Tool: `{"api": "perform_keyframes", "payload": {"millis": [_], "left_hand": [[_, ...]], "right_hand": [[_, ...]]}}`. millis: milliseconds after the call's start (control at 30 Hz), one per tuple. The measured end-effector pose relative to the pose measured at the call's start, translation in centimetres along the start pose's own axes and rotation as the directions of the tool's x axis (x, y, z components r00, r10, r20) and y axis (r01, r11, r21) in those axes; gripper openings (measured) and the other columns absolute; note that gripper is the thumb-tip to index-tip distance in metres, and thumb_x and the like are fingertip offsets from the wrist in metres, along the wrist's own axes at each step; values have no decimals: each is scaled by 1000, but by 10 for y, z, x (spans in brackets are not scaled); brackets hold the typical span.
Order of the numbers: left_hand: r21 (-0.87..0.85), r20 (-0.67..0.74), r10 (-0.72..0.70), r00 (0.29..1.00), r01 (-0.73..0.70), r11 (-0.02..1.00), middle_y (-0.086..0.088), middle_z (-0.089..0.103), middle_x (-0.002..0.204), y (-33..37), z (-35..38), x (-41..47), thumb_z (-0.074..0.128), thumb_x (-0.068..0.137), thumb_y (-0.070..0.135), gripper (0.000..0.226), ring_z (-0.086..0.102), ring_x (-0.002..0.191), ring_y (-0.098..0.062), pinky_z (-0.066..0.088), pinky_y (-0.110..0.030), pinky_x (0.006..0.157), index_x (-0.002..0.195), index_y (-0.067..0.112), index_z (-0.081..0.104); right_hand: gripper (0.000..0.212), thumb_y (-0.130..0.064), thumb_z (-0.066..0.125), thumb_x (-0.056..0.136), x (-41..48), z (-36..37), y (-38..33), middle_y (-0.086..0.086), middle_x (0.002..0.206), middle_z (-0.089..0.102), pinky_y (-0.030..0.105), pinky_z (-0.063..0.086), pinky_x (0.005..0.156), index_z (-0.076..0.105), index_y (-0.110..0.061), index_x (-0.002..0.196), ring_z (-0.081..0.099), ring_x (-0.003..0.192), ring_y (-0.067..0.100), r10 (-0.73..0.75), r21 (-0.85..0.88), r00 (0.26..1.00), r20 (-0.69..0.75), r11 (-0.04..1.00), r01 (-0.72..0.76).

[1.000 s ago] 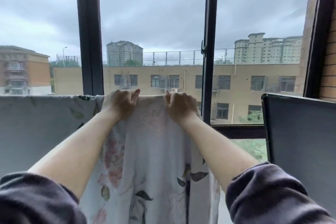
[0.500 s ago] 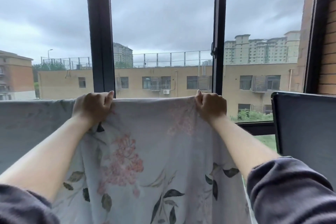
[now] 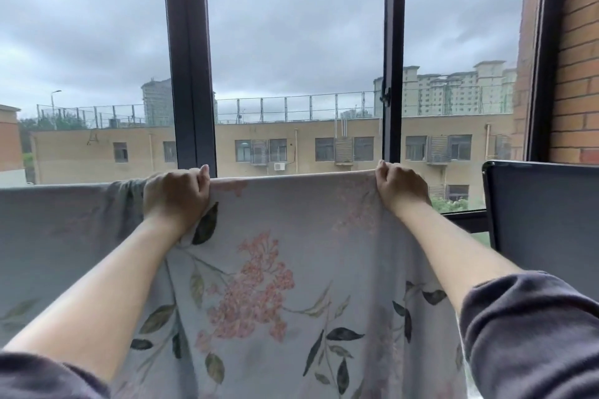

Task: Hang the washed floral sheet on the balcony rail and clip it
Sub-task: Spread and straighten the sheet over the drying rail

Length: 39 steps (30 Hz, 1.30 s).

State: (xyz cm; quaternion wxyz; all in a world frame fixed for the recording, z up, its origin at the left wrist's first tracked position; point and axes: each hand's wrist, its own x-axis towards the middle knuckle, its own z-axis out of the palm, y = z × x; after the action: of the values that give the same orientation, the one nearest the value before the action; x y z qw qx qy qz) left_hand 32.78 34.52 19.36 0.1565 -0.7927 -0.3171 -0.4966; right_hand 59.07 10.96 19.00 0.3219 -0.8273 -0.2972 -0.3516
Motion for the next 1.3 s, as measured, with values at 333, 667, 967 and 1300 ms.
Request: {"api": "perform_keyframes", "payload": {"millis": [333, 667, 967, 1300], "left_hand": [[-48, 27, 14, 1000, -13, 999, -17, 64, 57, 27, 15, 0, 27, 90, 33, 56, 59, 55, -31, 43, -36, 65, 60, 5, 66], [12, -29, 117, 993, -117, 993, -17, 57, 102, 17, 30, -22, 24, 90, 39, 49, 51, 99, -35, 30, -48, 96, 103, 5, 56], [14, 419, 145, 896, -165, 986, -18, 32, 148, 79, 84, -154, 62, 76, 26, 62, 36, 132, -40, 20, -67, 105, 135, 17, 45], [-347, 430, 130, 893, 30, 937, -1, 33, 148, 167, 84, -189, 55, 88, 22, 48, 36, 134, -21, 43, -36, 98, 135, 20, 45]], "right_hand": [[47, -30, 32, 86, -19, 35, -91, 7, 53, 63, 35, 48, 62, 60, -13, 53, 59, 48, 26, -296, -45, 941, -164, 955, 293], [40, -34, 31, 91, -37, 45, -76, 10, 115, 57, 50, 31, 102, 54, -12, 115, 52, 109, 31, -460, -3, 882, -106, 887, 462], [70, -30, 71, 65, -152, 86, 53, 11, 147, 39, 60, 43, 92, 52, -25, 132, 46, 129, 33, -318, -254, 819, 478, 842, 475], [37, -22, 46, 76, -169, 70, 99, 5, 131, 55, 41, 40, 100, 58, -23, 111, 49, 123, 23, -430, 84, 899, 84, 902, 424]]}}
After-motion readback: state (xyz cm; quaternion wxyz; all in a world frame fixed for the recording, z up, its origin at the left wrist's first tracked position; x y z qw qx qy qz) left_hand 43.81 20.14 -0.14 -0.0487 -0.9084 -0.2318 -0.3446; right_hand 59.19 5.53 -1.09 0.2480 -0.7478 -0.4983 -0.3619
